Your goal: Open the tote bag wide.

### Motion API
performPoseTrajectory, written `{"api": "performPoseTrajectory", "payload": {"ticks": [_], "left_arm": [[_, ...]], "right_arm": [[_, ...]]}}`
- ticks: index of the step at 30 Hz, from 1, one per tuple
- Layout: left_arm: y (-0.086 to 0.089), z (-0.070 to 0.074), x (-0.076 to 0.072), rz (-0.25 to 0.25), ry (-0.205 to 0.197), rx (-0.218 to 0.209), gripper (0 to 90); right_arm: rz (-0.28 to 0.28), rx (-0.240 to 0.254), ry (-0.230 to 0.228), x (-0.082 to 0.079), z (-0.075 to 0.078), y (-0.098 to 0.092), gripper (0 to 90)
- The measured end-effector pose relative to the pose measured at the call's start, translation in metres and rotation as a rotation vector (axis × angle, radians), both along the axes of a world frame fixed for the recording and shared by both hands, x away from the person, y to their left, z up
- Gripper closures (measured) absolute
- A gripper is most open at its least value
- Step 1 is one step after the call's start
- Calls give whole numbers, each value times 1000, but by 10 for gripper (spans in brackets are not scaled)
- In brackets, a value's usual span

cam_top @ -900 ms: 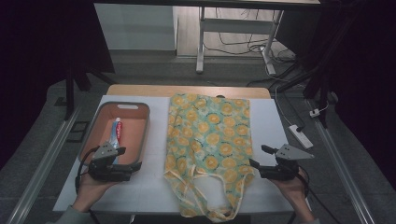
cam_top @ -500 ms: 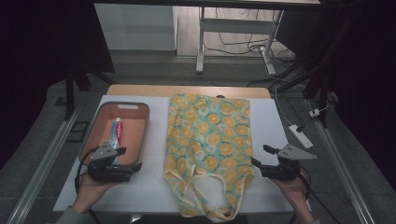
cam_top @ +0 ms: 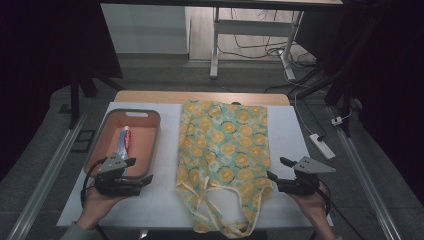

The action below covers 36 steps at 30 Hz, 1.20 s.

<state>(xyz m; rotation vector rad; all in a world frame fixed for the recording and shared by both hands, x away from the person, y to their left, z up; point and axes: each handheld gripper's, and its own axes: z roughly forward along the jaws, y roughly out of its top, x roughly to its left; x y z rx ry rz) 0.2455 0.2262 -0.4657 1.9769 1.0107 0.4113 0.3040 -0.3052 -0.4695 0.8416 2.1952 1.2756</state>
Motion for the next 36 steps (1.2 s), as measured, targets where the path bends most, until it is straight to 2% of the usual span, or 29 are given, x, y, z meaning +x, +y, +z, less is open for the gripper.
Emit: {"api": "performPoseTrajectory", "payload": {"ticks": [7, 19, 25, 31, 36], "left_arm": [[-17, 3, 3, -48, 1, 36, 149], [-66, 10, 14, -171, 11, 87, 149], [-92, 14, 23, -226, 25, 89, 146], [-114, 14, 32, -273, 40, 114, 138], [-132, 13, 41, -312, 56, 105, 133]], "right_arm": [[8, 0, 0, 1, 0, 2, 283], [8, 5, 8, 0, -2, 3, 284], [6, 14, 15, -1, -3, 1, 284], [14, 11, 12, -2, -3, 3, 285], [15, 2, 23, -2, -5, 5, 285]]}}
